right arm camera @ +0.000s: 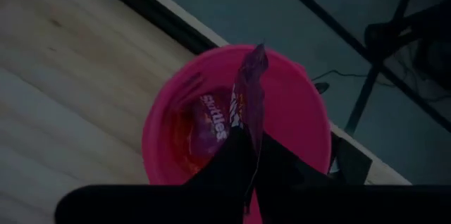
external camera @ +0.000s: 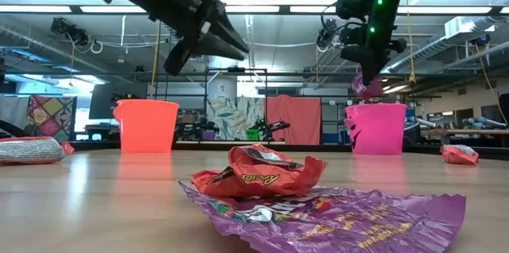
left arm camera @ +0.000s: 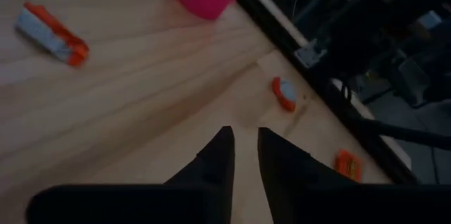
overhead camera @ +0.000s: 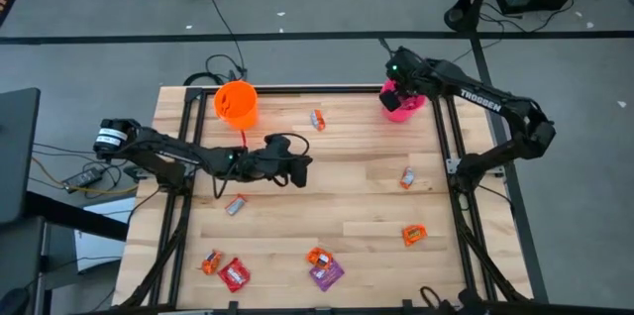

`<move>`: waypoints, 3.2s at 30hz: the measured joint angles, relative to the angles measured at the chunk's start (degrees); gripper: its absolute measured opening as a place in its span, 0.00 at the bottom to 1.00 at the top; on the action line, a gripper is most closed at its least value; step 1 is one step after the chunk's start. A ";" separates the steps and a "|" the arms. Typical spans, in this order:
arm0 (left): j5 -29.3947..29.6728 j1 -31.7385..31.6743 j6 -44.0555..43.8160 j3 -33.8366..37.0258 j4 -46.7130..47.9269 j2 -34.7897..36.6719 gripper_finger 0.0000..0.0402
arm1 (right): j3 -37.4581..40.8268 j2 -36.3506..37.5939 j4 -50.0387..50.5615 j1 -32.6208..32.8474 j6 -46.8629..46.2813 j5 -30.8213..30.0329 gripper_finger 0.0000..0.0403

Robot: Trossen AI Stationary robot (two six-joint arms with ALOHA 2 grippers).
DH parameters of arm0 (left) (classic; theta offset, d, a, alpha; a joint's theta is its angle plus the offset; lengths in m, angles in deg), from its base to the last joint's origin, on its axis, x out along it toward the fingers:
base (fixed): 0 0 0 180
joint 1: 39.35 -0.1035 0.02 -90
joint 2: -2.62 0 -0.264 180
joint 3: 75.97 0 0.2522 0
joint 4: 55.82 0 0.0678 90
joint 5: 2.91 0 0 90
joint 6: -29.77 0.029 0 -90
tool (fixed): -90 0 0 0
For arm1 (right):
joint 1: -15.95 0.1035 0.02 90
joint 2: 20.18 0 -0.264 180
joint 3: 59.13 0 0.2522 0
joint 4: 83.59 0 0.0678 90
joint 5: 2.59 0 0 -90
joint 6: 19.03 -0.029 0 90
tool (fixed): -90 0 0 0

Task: Sort candy by brand, put in halloween buckets
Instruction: Put the purple candy into the pink bucket, then put the red candy into the pink bucket

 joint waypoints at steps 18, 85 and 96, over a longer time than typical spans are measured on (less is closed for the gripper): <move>1.10 -4.12 6.83 0.00 -14.52 -0.95 0.04 | 0.00 -0.42 4.60 -8.31 4.80 8.04 0.22; -28.65 33.29 0.52 0.00 29.99 11.38 0.05 | -0.02 -18.62 -61.04 56.83 -44.41 13.69 0.31; -22.24 42.19 -4.52 0.00 37.44 5.27 0.25 | -0.02 -20.59 -61.40 58.89 -46.56 14.09 0.31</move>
